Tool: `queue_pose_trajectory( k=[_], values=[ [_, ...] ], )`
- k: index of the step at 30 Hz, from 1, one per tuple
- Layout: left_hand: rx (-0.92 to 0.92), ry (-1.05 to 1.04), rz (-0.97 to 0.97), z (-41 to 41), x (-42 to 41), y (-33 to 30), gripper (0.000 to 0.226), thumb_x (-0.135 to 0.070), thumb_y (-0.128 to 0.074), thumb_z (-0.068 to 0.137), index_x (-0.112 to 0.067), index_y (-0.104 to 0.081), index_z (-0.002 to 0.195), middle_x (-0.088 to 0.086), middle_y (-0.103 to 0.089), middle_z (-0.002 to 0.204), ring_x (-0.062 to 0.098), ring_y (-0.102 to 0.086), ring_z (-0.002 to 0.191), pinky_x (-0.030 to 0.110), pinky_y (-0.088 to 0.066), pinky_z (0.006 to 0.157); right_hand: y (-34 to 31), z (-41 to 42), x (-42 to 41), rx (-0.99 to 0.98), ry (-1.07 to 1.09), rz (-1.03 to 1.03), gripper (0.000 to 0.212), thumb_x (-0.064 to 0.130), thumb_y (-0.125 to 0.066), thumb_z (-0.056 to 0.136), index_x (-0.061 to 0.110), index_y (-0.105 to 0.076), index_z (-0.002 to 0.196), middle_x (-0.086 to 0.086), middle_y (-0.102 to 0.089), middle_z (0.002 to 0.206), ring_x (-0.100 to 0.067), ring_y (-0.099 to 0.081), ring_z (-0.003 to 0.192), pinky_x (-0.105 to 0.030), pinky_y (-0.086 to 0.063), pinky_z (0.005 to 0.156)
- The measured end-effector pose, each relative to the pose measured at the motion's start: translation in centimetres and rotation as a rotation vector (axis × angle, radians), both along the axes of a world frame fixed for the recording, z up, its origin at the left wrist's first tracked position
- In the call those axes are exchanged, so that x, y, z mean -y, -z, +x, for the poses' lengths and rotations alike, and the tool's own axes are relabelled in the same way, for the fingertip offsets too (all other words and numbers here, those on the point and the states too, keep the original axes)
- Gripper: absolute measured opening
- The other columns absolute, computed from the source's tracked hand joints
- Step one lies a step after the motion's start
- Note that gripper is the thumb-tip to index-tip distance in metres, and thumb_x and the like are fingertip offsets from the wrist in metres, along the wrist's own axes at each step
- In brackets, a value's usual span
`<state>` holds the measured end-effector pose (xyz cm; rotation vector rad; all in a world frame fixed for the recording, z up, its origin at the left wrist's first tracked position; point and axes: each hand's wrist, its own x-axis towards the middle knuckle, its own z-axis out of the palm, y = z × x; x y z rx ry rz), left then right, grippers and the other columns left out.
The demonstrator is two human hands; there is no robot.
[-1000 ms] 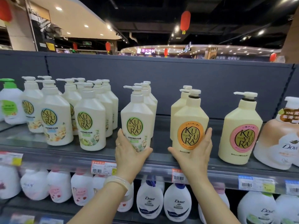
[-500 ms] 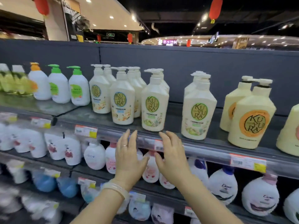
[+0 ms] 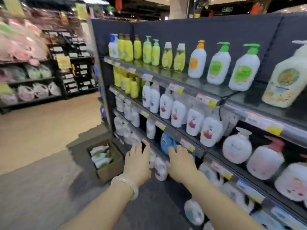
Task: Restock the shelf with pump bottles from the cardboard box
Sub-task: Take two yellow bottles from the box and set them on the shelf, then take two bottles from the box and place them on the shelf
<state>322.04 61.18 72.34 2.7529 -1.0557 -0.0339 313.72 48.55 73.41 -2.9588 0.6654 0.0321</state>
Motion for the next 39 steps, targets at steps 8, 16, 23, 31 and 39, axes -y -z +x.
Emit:
queue_pose_trajectory(
  k=[8,16,23,31,39],
  values=[
    [-0.132,-0.279,0.102,12.6,-9.8,4.3,0.065,-0.026,-0.063,0.080,-0.019,-0.031,0.137,0.011,-0.028,0.144,0.031,-0.026,0.134,0.039,-0.032,0.105,3.9,16.0,-7.8,-0.117,-0.291,0.053,0.052,0.032,-0.057,0.090,0.011,-0.033,0.131,-0.016,-0.035,0.135,-0.033,-0.036,0.125,-0.041,-0.036,0.096],
    [-0.202,-0.496,0.100,27.1,-14.1,5.3,0.072,-0.034,-0.066,0.080,-0.017,-0.029,0.140,0.013,-0.025,0.150,0.032,-0.022,0.139,0.042,-0.031,0.109,4.8,34.4,-10.3,-0.169,-0.455,0.057,0.053,0.026,-0.057,0.089,0.008,-0.033,0.133,-0.017,-0.035,0.136,-0.036,-0.036,0.126,-0.044,-0.038,0.096],
    [-0.197,-0.573,0.091,40.1,-17.0,5.6,0.070,-0.034,-0.062,0.083,-0.018,-0.029,0.142,0.014,-0.021,0.153,0.032,-0.019,0.141,0.043,-0.027,0.113,5.4,49.4,-13.6,-0.205,-0.565,0.115,0.043,0.024,-0.056,0.091,0.011,-0.037,0.127,-0.016,-0.038,0.131,-0.036,-0.038,0.120,-0.040,-0.039,0.091],
    [-0.245,-0.486,0.102,56.1,-19.0,6.6,0.065,-0.029,-0.060,0.084,-0.014,-0.031,0.139,0.015,-0.030,0.147,0.033,-0.024,0.137,0.043,-0.033,0.109,7.4,64.5,-15.3,-0.248,-0.448,0.137,0.043,0.029,-0.052,0.093,0.010,-0.036,0.128,-0.015,-0.036,0.133,-0.036,-0.038,0.121,-0.041,-0.040,0.090],
    [-0.283,-0.292,0.202,69.9,-15.8,7.5,0.062,-0.029,-0.062,0.083,-0.013,-0.033,0.136,0.016,-0.031,0.142,0.034,-0.026,0.133,0.040,-0.033,0.103,8.4,74.5,-11.5,-0.285,-0.237,0.195,0.045,0.035,-0.055,0.091,0.010,-0.038,0.125,-0.015,-0.037,0.131,-0.034,-0.042,0.116,-0.034,-0.035,0.076]
  ],
)
